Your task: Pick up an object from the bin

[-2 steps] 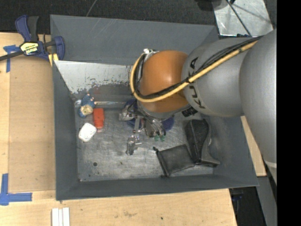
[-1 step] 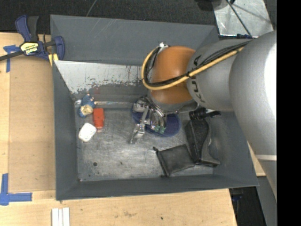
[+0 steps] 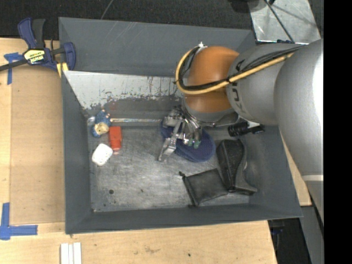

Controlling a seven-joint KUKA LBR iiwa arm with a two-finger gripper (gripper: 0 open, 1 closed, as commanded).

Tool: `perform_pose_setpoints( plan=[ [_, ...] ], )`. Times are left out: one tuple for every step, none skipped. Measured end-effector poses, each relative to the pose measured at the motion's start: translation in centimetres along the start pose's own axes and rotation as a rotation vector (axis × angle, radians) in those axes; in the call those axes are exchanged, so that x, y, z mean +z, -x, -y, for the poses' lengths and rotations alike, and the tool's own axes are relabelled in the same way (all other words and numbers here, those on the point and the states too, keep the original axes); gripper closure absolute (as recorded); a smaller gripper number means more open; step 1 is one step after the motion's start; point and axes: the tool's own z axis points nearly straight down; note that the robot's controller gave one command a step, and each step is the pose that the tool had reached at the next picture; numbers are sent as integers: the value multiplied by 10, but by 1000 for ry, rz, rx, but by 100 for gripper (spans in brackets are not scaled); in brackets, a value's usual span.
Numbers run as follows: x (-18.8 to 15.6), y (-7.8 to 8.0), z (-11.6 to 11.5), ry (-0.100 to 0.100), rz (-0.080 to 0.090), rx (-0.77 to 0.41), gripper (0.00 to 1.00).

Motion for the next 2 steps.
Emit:
perform_pose_setpoints(
  plan=[
    [0, 11, 16, 4, -8, -18, 0],
    [-6, 22, 21, 5, 32, -8, 100]
  ],
)
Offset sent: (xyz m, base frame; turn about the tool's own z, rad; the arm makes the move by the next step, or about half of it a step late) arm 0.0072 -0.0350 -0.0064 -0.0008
